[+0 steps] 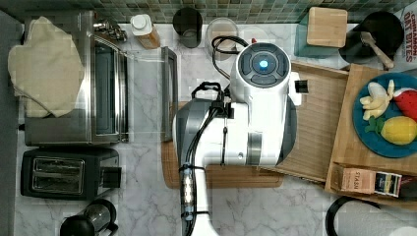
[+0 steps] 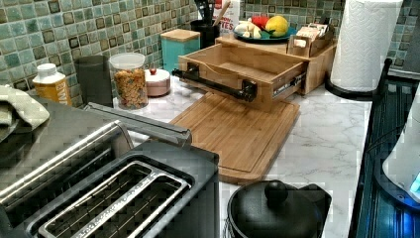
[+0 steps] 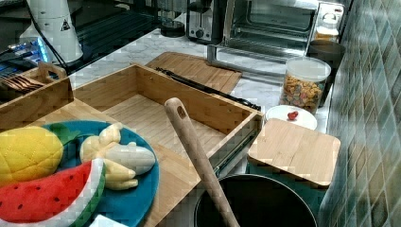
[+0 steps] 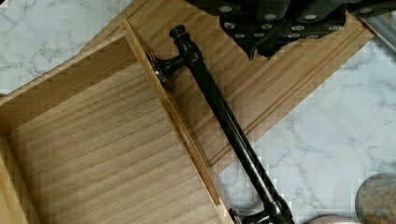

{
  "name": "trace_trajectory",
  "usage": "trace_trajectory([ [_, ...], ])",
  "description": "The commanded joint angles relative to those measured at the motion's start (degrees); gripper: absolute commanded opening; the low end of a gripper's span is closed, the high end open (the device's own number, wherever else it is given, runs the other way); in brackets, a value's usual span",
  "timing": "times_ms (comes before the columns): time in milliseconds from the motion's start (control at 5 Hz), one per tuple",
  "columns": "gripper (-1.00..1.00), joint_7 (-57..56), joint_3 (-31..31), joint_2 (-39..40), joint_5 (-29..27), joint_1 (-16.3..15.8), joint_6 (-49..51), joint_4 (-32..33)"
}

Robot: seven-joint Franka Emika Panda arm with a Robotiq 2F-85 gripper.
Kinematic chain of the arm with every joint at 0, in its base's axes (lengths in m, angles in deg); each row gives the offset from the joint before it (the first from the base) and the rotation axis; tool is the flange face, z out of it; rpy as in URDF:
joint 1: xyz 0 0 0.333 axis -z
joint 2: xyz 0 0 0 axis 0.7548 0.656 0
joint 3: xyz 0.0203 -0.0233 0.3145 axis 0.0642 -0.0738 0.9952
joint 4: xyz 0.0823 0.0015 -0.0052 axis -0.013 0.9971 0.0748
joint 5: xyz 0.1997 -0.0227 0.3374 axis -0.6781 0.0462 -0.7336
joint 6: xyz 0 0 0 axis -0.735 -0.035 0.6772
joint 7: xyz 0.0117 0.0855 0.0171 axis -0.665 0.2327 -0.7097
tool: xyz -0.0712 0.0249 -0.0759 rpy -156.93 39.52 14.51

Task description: Close the drawer.

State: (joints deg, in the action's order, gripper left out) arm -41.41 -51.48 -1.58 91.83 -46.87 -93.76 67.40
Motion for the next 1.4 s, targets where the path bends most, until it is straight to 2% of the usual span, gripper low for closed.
trace_trajectory([
  [200,-1.00,1.5,0.3,1.2,0.9,-0.4,-2.0,1.1],
  [400,-1.00,-0.7,0.4,2.5,-2.2,0.0,-8.1,3.7],
  [600,-1.00,-0.3,1.1,4.5,-1.3,-0.8,-12.2,4.9],
  [800,-1.00,-1.8,1.3,9.5,-4.2,-0.3,-6.8,-0.6],
  [1000,-1.00,-3.7,1.6,11.2,-3.5,-0.1,-10.0,1.4],
  [1400,-1.00,-7.8,1.4,9.2,-0.9,0.2,-15.5,7.3],
])
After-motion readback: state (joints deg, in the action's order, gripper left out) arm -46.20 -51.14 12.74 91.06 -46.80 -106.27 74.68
